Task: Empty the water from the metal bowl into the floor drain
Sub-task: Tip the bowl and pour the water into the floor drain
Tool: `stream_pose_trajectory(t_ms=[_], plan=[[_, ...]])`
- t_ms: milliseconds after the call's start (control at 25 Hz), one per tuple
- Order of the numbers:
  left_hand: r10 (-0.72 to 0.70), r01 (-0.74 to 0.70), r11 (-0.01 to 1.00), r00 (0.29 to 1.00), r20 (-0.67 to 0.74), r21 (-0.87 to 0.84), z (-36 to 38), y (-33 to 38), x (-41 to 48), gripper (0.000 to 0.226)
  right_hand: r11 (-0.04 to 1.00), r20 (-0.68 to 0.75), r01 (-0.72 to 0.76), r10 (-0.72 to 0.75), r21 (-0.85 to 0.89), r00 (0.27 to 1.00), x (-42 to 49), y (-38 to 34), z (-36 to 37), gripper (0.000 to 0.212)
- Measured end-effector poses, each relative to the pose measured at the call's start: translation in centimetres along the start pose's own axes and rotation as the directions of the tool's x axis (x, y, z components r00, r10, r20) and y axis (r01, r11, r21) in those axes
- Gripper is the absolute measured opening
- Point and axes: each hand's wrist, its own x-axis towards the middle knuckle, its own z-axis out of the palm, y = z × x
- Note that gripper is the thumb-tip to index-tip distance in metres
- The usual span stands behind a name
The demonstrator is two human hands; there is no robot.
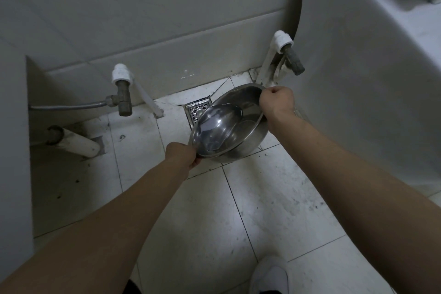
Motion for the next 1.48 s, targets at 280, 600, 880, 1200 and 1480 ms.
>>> stream_pose_trajectory(t_ms=[280, 600, 880, 1200, 1480], plan=[[-0.008, 0.008, 1.000, 1.000, 0.001, 0.022, 0.0, 0.0, 0.1, 0.023, 1.000, 0.003, 0.010, -0.010, -0.023, 1.000, 0.0, -0.2, 0.1, 0.023], [-0.014, 0.014, 0.999, 1.000, 0.004, 0.046, 0.0, 0.4, -0.5, 0.028, 1.000, 0.000, 0.005, -0.005, -0.007, 1.000, -0.2, -0.2, 0.1, 0.022], [-0.017, 0.017, 0.999, 1.000, 0.002, 0.036, 0.0, 0.3, -0.6, 0.028, 1.000, 0.005, 0.004, -0.004, -0.008, 1.000, -0.4, -0.4, -0.1, 0.021], [-0.017, 0.017, 1.000, 1.000, -0.005, -0.004, 0.1, 0.2, -0.4, 0.016, 1.000, 0.014, -0.003, 0.003, 0.000, 1.000, -0.9, -0.8, -0.2, 0.024], [-0.005, 0.005, 1.000, 1.000, -0.001, 0.009, -0.2, 0.1, -0.4, 0.010, 1.000, 0.022, 0.005, -0.005, 0.013, 1.000, -1.2, -1.1, -0.5, 0.020]])
